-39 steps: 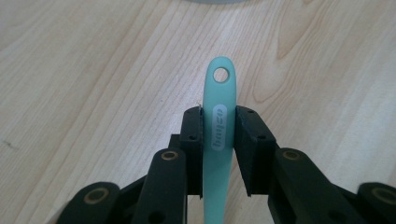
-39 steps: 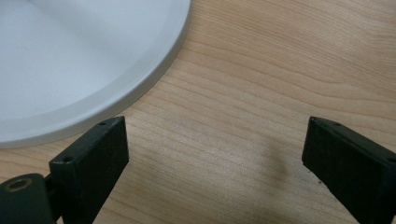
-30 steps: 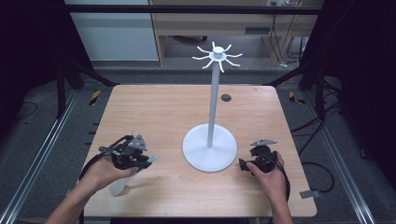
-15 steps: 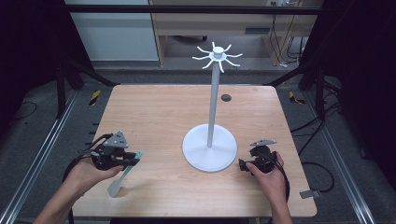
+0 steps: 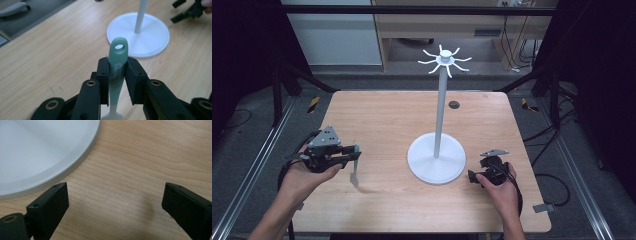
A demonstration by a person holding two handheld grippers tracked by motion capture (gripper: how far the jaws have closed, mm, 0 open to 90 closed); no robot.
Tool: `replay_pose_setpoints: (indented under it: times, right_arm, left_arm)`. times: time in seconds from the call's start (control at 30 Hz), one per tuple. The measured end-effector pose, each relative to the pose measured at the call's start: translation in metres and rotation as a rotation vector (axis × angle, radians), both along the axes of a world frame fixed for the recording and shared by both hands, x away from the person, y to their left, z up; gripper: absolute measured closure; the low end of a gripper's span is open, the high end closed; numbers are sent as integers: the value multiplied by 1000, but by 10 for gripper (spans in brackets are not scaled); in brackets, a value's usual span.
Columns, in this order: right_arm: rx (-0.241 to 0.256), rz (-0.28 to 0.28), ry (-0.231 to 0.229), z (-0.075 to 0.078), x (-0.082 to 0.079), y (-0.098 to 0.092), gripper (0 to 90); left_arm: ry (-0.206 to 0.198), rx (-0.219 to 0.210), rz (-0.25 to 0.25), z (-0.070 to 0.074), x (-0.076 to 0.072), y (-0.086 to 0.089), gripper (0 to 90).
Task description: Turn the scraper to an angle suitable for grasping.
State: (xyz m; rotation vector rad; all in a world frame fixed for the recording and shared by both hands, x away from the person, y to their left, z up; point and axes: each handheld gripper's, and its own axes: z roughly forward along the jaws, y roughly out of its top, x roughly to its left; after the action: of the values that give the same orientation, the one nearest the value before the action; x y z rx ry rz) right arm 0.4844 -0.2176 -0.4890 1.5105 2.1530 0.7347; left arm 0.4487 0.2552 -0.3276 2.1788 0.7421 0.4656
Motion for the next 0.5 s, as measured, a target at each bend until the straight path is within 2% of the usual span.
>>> replay_pose_setpoints:
  times: [0.07,0.17,0.3,0.37,0.5]
  right_arm:
    - [0,1,-1,0,0,0,75]
    - [2,0,-2,0,0,-1,75]
    - [4,2,-2,0,0,-1,75]
    - [4,2,-3,0,0,-1,74]
    - [3,3,-5,1,0,-1,75]
  left_arm:
    - [-24,-25,21,3,4,-4,737]
    - [-36,-39,27,7,7,-10,737]
    - [-51,-31,19,12,9,-17,737]
    - [-57,-43,20,16,10,-21,737]
    - [-78,-52,2,30,11,-33,737]
